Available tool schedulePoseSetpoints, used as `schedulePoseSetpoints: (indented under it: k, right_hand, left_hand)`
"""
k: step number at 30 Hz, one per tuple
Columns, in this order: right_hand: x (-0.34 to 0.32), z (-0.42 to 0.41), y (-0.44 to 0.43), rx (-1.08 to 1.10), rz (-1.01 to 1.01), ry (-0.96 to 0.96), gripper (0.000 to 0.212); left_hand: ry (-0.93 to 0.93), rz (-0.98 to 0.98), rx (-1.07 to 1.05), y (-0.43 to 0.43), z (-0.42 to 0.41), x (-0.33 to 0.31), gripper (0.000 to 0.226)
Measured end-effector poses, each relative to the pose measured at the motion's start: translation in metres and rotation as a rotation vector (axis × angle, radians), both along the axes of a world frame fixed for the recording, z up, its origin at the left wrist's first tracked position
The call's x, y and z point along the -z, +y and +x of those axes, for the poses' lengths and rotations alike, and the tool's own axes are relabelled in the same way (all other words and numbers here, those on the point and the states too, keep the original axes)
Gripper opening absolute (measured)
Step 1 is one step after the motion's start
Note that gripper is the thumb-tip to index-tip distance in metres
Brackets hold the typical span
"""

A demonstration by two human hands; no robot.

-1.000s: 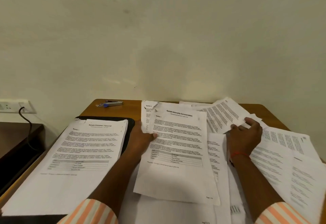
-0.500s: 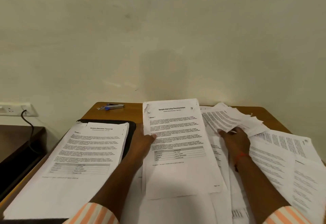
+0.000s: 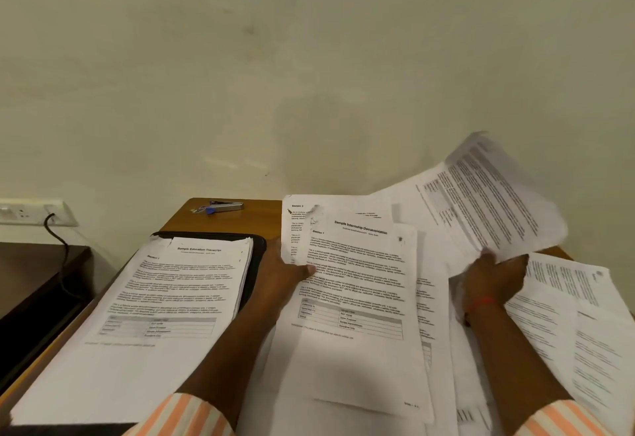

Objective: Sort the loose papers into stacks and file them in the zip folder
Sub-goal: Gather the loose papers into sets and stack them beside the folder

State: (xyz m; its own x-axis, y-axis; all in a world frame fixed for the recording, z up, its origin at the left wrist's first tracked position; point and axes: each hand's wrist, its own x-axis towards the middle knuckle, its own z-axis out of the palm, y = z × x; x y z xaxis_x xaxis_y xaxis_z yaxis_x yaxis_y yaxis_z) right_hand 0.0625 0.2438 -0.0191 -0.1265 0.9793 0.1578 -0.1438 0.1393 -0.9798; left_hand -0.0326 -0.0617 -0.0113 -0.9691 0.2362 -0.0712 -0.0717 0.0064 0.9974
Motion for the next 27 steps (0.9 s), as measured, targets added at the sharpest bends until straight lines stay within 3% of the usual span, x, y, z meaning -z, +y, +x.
schedulePoseSetpoints:
  k: [7, 19, 23, 27]
  right_hand:
    - [0.010, -0.007, 0.005, -0.198, -0.023, -0.061, 0.039]
    - [0.016, -0.013, 0.004, -0.266, 0.014, -0.135, 0.037]
    - [0.008, -0.008, 0.008, -0.078, 0.018, -0.057, 0.038]
    - [-0.004, 0.006, 0.022, 0.162, -0.112, 0.211, 0.059]
  left_hand:
    - [0.019, -0.002, -0.002, -0.001, 0.000, -0.004, 0.051]
    - [-0.011, -0.023, 0.020, 0.000, 0.002, -0.005, 0.055]
    - [-0.003, -0.019, 0.026, 0.000, 0.003, -0.006, 0.052]
    - [-0.005, 0.040, 0.022, -0.001, 0.005, -0.008, 0.050]
